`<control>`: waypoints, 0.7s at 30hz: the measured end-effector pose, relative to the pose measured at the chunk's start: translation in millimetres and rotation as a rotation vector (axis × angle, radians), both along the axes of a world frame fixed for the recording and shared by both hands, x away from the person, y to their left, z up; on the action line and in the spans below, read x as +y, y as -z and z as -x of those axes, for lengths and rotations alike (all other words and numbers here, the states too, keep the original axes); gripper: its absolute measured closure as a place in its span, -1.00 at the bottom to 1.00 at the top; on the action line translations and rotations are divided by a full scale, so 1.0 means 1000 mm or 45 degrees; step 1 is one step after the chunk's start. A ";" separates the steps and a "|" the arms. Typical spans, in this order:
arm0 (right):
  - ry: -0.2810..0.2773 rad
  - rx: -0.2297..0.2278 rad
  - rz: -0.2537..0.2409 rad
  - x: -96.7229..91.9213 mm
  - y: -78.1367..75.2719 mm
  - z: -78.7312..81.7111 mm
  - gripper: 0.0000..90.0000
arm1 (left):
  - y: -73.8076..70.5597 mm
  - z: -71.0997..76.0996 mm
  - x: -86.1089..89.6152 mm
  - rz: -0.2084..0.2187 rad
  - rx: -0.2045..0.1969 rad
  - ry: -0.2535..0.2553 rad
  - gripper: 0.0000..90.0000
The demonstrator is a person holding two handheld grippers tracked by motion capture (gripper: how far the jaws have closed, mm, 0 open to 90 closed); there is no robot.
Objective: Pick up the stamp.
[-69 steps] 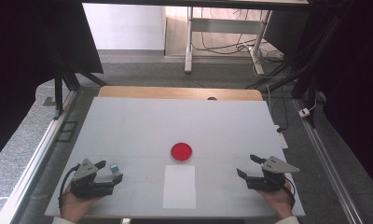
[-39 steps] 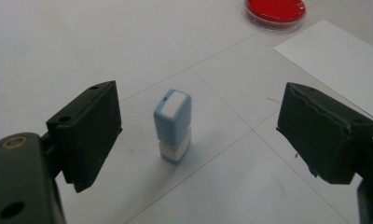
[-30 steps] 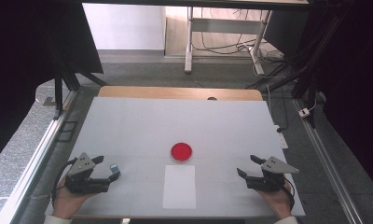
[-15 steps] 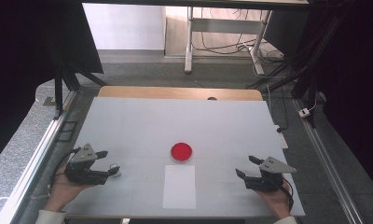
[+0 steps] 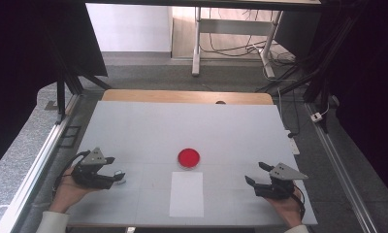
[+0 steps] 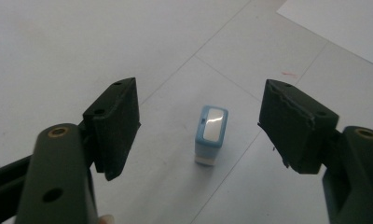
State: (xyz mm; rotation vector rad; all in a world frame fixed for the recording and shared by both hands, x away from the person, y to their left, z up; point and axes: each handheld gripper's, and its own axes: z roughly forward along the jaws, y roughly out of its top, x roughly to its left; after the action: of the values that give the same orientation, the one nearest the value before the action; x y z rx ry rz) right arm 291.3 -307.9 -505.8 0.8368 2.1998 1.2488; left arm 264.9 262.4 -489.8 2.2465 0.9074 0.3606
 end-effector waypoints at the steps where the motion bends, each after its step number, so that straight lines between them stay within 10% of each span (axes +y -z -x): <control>1: 0.000 0.000 0.003 0.000 0.000 0.000 -0.45 | 0.001 0.000 0.000 -0.003 0.001 0.005 -0.31; 21: 0.005 0.002 0.017 0.000 0.001 0.000 -0.45 | 0.014 -0.001 -0.003 -0.045 0.020 0.073 0.11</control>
State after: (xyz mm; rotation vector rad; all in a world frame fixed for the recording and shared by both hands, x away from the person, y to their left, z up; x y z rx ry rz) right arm 291.7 -308.3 -507.0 0.8367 2.2044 1.2306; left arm 266.3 259.3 -503.8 2.3055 0.8483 0.3359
